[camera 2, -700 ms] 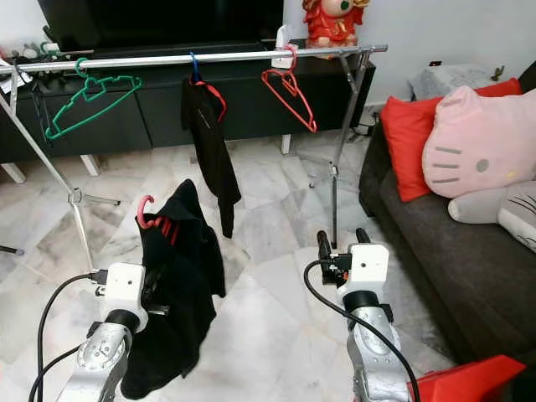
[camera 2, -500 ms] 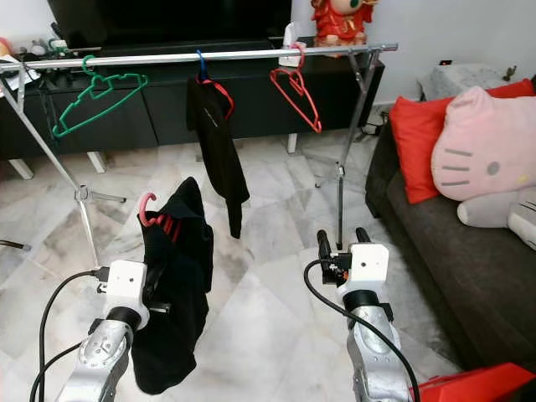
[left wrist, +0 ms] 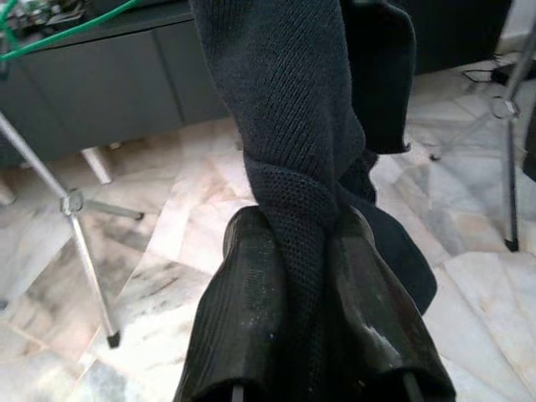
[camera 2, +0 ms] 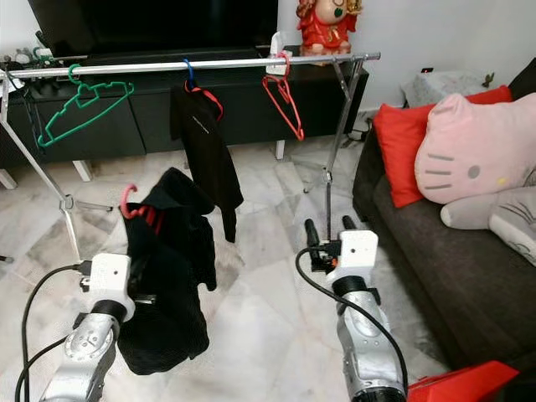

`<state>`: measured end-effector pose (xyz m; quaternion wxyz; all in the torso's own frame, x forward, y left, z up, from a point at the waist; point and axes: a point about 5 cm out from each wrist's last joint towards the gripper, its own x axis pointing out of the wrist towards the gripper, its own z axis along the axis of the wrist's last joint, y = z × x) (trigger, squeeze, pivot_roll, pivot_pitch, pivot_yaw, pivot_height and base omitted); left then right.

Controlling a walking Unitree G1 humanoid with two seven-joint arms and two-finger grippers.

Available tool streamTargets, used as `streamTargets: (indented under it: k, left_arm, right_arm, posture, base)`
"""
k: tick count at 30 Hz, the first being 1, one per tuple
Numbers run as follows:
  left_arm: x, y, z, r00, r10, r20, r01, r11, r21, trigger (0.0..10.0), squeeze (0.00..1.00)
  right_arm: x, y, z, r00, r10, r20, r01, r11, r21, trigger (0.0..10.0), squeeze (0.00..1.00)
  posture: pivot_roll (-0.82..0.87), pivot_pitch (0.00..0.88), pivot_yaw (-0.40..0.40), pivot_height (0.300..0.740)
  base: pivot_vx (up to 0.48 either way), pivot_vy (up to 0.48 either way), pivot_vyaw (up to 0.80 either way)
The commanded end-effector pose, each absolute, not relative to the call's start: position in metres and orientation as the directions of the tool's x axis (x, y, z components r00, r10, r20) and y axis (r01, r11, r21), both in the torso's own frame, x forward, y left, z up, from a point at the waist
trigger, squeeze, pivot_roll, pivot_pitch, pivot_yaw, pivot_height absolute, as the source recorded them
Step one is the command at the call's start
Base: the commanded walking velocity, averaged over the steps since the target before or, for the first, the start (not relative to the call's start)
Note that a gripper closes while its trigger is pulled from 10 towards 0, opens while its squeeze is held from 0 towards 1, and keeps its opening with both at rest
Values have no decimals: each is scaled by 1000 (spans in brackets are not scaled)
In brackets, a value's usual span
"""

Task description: Hang hanger

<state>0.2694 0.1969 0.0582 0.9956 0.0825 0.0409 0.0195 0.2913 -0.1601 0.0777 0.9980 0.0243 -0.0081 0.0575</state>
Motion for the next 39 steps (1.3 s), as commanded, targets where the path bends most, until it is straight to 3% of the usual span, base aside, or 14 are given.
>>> streamTargets:
  k: [1, 12, 16, 27, 32, 39]
  left_arm:
    - [269, 198, 66, 998, 67, -23, -62, 986, 153, 10000, 0]
    - [270, 192, 72, 999, 42, 2, -42, 989, 145, 10000, 0]
    - [275, 189, 79, 1000, -25, 8, 24, 984, 174, 10000, 0]
    - [291, 134, 93, 944, -331, 15, 323, 929, 184, 10000, 0]
    - [291, 136, 95, 938, -347, 12, 340, 925, 172, 10000, 0]
    - [290, 151, 88, 966, -259, -8, 258, 956, 138, 10000, 0]
  right_arm:
    - [293, -158, 78, 990, 139, 8, -139, 989, 42, 10000, 0]
    - [300, -160, 81, 987, 158, 10, -158, 987, 29, 10000, 0]
    - [301, -152, 80, 988, 153, 13, -153, 987, 45, 10000, 0]
    - [290, -171, 75, 993, 117, -22, -116, 993, 21, 10000, 0]
    - [289, -172, 71, 988, 141, -60, -141, 990, 7, 10000, 0]
    - [288, -171, 70, 989, 136, -66, -135, 991, 16, 10000, 0]
  posture:
    - [-102, 3, -86, 740]
    - [-83, 0, -95, 740]
    - [-91, 1, -72, 740]
    - [-157, 0, -25, 740]
    - [-151, 0, -27, 740]
    - [-135, 0, -39, 740]
  base:
    - [0, 0, 0]
    - [0, 0, 0]
    - [0, 0, 0]
    - [0, 0, 0]
    - [0, 0, 0]
    - [0, 0, 0]
